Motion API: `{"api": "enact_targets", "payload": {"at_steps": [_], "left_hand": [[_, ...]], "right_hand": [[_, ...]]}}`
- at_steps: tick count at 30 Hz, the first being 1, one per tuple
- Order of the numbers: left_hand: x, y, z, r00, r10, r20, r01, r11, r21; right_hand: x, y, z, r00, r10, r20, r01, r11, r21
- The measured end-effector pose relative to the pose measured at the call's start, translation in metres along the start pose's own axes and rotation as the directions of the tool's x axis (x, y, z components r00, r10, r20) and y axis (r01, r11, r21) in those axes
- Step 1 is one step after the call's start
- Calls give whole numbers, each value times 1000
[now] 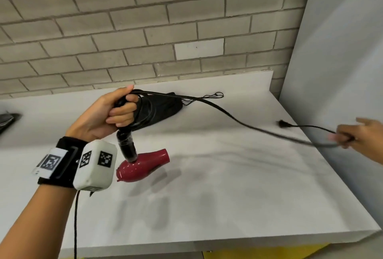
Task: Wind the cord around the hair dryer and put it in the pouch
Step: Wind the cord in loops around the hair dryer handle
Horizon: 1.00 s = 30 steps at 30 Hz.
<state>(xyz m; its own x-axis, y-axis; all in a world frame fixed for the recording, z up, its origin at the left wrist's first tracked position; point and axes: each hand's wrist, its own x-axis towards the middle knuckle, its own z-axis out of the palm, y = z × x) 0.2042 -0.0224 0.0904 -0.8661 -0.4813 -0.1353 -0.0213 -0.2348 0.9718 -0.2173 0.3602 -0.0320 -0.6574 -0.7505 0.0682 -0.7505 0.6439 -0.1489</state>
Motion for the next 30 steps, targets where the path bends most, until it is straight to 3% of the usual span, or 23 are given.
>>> {"api": "enact_targets", "payload": {"at_steps": [2,3,5,6,7,9,10,12,16,18,21,28,30], "left_hand": [[4,-5,8,999,-9,49,9,1000,-2],[7,-8,13,997,-14,79,15,1000,-11],[14,-17,23,991,-23,134,29,999,-40],[17,-21,28,987,-26,158,36,998,-57],[21,-26,35,982,-29,189,44,996,-76],[28,-34,51,962,-38,270,72,990,-120],[31,-36,59,949,-40,312,89,986,-144],[37,-41,75,923,-40,383,124,973,-196],[42,-55,93,886,-30,462,182,940,-288],[43,-63,96,861,-21,508,213,922,-323],[44,-73,100,837,-13,547,225,919,-323],[49,-79,110,804,22,595,201,930,-307],[51,-81,115,787,45,615,196,927,-320]], "right_hand": [[-9,7,28,952,10,306,1,999,-35],[-16,1,33,855,-25,518,90,991,-99],[-24,-28,28,723,-102,684,157,987,-19],[-29,-55,11,728,-191,658,160,981,109],[-29,-79,0,792,-278,543,147,951,273],[-29,-147,-30,879,-418,227,236,797,555],[-27,-178,-35,885,-452,108,273,694,666],[-22,-231,-33,882,-472,5,301,572,763],[-13,-277,-16,930,-349,-116,303,547,780],[-10,-277,-16,927,-345,-147,308,474,825],[-8,-273,-17,894,-439,-95,215,233,948],[-10,-264,-8,910,-408,-74,57,-54,997],[-11,-268,-8,926,-374,-53,26,-78,997]]}}
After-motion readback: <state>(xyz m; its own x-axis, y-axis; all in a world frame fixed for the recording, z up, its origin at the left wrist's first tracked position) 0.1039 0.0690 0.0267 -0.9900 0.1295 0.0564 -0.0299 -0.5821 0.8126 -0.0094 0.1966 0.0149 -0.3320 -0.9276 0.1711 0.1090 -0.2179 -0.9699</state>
